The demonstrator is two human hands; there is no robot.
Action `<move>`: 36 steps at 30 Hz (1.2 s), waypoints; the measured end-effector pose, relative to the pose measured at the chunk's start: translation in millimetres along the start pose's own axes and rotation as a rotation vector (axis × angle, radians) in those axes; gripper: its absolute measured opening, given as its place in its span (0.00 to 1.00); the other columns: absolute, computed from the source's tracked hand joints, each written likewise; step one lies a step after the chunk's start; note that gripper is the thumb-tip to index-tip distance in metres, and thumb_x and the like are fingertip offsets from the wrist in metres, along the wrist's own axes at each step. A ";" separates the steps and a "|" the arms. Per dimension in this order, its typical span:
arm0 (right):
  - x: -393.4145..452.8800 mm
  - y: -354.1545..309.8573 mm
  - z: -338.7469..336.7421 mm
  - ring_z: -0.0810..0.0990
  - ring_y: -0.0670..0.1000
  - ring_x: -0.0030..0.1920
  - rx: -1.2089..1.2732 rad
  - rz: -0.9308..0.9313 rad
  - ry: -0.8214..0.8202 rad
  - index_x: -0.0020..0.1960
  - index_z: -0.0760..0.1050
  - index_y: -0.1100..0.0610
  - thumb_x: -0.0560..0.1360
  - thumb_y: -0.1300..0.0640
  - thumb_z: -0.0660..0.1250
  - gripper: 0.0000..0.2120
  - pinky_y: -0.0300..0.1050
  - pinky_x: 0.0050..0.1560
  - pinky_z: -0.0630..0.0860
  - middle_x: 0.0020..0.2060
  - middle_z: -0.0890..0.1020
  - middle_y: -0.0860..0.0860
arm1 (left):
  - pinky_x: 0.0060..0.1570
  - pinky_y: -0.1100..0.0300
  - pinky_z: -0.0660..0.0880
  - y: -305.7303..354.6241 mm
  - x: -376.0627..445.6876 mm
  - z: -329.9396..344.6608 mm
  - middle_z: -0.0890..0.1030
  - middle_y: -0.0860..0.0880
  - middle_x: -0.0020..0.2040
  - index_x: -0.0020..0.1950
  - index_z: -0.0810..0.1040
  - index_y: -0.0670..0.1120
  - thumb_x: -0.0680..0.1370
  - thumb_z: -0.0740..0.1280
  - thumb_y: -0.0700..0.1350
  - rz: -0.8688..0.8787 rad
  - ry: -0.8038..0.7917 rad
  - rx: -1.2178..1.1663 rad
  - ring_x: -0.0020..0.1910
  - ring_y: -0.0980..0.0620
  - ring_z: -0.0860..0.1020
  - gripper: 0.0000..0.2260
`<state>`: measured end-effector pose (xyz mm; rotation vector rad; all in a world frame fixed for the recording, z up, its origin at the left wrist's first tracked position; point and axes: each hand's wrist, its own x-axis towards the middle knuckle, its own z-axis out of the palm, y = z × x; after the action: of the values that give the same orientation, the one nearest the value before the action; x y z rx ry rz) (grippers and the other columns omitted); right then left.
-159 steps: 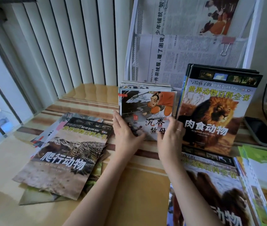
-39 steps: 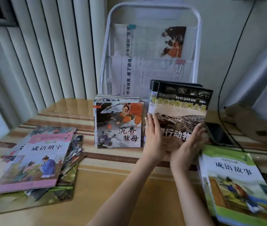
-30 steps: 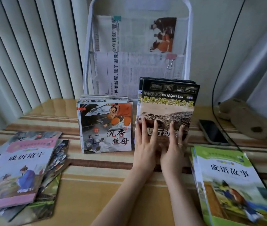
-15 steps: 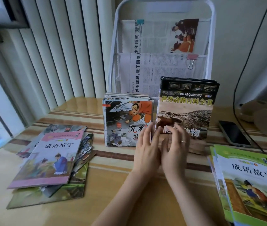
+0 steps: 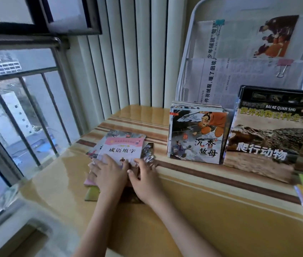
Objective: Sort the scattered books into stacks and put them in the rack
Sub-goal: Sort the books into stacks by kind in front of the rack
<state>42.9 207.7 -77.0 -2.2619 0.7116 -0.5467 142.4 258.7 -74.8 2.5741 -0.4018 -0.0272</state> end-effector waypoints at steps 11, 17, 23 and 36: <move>-9.2 0.5 -29.5 0.74 0.45 0.56 0.422 0.074 0.328 0.62 0.68 0.50 0.74 0.65 0.65 0.19 0.37 0.51 0.75 0.56 0.72 0.42 | 0.50 0.43 0.76 -6.9 -1.4 -7.7 0.81 0.43 0.45 0.49 0.76 0.43 0.65 0.61 0.53 -0.098 0.053 -0.723 0.46 0.39 0.79 0.18; -37.3 21.3 -97.9 0.79 0.40 0.42 0.389 0.285 0.306 0.67 0.66 0.50 0.74 0.47 0.68 0.24 0.36 0.38 0.79 0.57 0.77 0.46 | 0.36 0.54 0.68 34.0 -48.1 -32.0 0.77 0.49 0.37 0.45 0.75 0.42 0.78 0.63 0.51 0.175 -0.006 -0.784 0.38 0.47 0.75 0.12; -98.3 51.2 -165.3 0.77 0.46 0.47 0.079 0.375 0.463 0.60 0.74 0.57 0.76 0.44 0.64 0.19 0.37 0.39 0.70 0.51 0.79 0.46 | 0.34 0.54 0.66 86.1 -117.5 -22.8 0.75 0.49 0.36 0.44 0.72 0.43 0.80 0.62 0.49 0.423 -0.193 -0.763 0.40 0.44 0.75 0.10; -243.8 143.6 -339.5 0.77 0.52 0.38 -0.226 0.733 0.831 0.43 0.78 0.59 0.75 0.56 0.67 0.06 0.37 0.27 0.64 0.37 0.79 0.52 | 0.63 0.53 0.64 235.0 -292.9 81.8 0.68 0.39 0.66 0.70 0.63 0.41 0.73 0.65 0.57 0.855 -0.937 -0.483 0.68 0.39 0.65 0.31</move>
<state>-379.5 106.4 4.1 -1.6958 1.9756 -1.0580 -210.8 110.6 -43.2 1.5977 -1.5605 -0.9013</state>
